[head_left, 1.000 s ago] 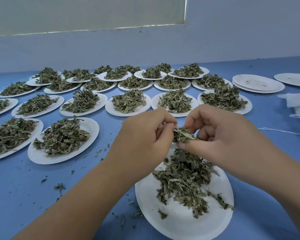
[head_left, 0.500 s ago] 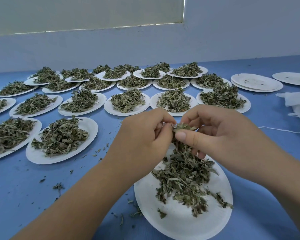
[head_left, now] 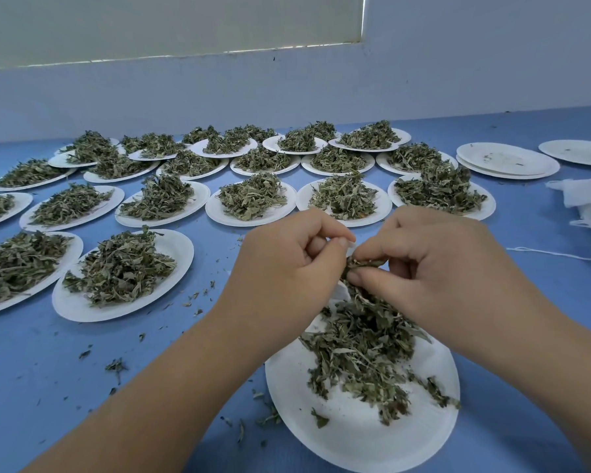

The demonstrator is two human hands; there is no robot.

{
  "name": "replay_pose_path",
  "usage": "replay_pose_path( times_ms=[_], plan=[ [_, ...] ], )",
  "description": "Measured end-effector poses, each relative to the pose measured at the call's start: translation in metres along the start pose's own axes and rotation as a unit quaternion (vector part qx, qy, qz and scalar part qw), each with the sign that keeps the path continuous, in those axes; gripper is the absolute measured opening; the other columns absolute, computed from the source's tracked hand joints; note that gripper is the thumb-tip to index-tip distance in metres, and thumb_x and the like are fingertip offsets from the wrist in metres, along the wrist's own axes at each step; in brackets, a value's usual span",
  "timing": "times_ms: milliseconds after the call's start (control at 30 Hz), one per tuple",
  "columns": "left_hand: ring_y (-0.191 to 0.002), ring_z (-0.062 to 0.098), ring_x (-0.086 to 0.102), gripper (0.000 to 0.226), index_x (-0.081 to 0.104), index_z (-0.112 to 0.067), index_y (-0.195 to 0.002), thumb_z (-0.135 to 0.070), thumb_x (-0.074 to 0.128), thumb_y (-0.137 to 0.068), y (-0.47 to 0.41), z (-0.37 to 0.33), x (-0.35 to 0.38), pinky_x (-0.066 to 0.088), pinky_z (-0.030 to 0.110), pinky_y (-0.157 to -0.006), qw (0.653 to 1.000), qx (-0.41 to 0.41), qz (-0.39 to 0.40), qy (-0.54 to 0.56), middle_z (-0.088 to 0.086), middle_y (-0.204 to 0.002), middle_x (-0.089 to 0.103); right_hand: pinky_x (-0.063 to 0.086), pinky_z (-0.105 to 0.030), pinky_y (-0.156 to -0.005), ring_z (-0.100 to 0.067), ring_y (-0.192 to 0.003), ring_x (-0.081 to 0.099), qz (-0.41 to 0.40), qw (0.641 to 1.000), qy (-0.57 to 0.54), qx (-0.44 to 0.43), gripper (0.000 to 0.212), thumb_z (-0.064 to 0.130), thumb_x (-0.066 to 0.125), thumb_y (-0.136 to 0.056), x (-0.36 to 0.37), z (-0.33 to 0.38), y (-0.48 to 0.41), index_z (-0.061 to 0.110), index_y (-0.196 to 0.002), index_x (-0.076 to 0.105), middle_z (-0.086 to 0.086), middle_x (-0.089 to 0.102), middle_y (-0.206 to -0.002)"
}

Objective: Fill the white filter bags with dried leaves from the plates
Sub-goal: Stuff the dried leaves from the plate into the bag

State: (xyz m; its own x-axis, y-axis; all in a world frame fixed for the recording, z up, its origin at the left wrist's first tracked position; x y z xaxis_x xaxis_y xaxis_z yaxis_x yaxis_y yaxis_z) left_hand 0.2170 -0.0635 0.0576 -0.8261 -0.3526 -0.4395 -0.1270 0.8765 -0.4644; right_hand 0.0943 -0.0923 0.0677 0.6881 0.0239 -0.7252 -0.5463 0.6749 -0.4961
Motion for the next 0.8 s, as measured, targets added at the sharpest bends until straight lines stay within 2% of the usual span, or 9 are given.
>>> replay_pose_path(
  times_ms=[100,200,367,467,567,700,800],
  plan=[
    [-0.044,0.004,0.038,0.020,0.068,-0.024,-0.078,-0.008,0.061,-0.089,0.000,-0.001,-0.001,0.031,0.008,-0.045,1.000,0.009,-0.003,-0.019,0.009,-0.055,0.047,0.038,-0.013,-0.056,-0.008,-0.070,0.054,-0.005,1.000,-0.024,0.007,0.012,0.040,0.072,-0.071,-0.001,-0.001,0.000,0.038,-0.083,0.070,0.012,0.054,-0.069],
    [-0.042,0.002,0.043,0.019,0.069,-0.022,-0.080,-0.007,0.062,-0.089,0.001,-0.002,-0.002,0.031,0.005,-0.045,1.000,0.011,-0.011,-0.021,0.011,-0.055,0.048,0.041,-0.012,-0.056,-0.006,-0.065,0.055,-0.013,0.998,-0.069,0.008,0.015,0.036,0.074,-0.069,-0.001,-0.001,0.001,0.032,-0.078,0.062,0.016,0.059,-0.076],
    [-0.043,0.001,0.042,0.021,0.069,-0.022,-0.077,-0.006,0.061,-0.087,0.001,-0.003,0.000,0.029,0.005,-0.045,1.000,0.005,-0.004,-0.026,0.008,-0.055,0.053,0.038,-0.013,-0.057,-0.011,-0.068,0.055,-0.025,0.999,-0.017,-0.017,0.016,0.027,0.077,-0.074,0.001,0.005,0.001,0.034,-0.069,0.065,0.014,0.056,-0.067],
    [-0.042,0.003,0.046,0.019,0.071,-0.021,-0.080,-0.008,0.061,-0.089,0.001,-0.001,-0.001,0.032,0.009,-0.044,1.000,-0.010,-0.001,-0.007,0.008,-0.058,0.058,0.035,-0.009,-0.062,-0.003,-0.076,0.054,-0.008,0.999,-0.033,-0.019,0.005,0.037,0.071,-0.082,0.001,0.005,0.000,0.035,-0.077,0.073,0.014,0.060,-0.073],
    [-0.053,0.017,0.050,0.018,0.072,-0.024,-0.080,-0.012,0.061,-0.088,-0.002,0.002,-0.008,0.037,0.018,-0.047,1.000,-0.018,-0.023,-0.004,0.011,-0.062,0.059,0.030,-0.006,-0.073,-0.003,-0.094,0.050,0.026,0.998,-0.032,-0.036,0.022,0.058,0.060,-0.078,-0.002,0.008,0.000,0.044,-0.091,0.070,0.018,0.058,-0.087],
    [-0.043,0.004,0.039,0.017,0.071,-0.021,-0.080,-0.011,0.061,-0.090,-0.005,0.005,-0.014,0.031,0.010,-0.045,0.999,-0.029,-0.035,0.021,0.002,-0.050,0.047,0.033,-0.009,-0.078,-0.005,-0.102,0.048,0.102,0.993,-0.015,-0.049,0.051,0.071,0.063,-0.067,0.004,0.008,0.002,0.049,-0.112,0.062,0.021,0.048,-0.101],
    [-0.043,0.004,0.038,0.017,0.071,-0.021,-0.080,-0.011,0.061,-0.090,-0.005,0.008,-0.015,0.033,0.013,-0.046,0.998,-0.037,-0.036,0.030,-0.005,-0.049,0.045,0.042,-0.019,-0.079,-0.005,-0.099,0.048,0.126,0.991,0.002,-0.044,0.052,0.065,0.062,-0.068,0.009,0.005,0.003,0.050,-0.117,0.059,0.022,0.042,-0.104]
  ],
)
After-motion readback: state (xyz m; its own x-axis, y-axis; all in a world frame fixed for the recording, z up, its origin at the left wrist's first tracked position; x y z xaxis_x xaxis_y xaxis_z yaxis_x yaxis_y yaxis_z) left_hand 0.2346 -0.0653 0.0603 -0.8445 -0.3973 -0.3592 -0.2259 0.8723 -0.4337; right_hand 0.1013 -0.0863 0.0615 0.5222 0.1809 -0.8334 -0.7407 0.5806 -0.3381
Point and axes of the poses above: each hand's wrist, its own y-axis away from the middle knuckle, its own x-axis out of the palm, z = x × y, the point moved 9 cm from there along -y, towards the middle knuckle
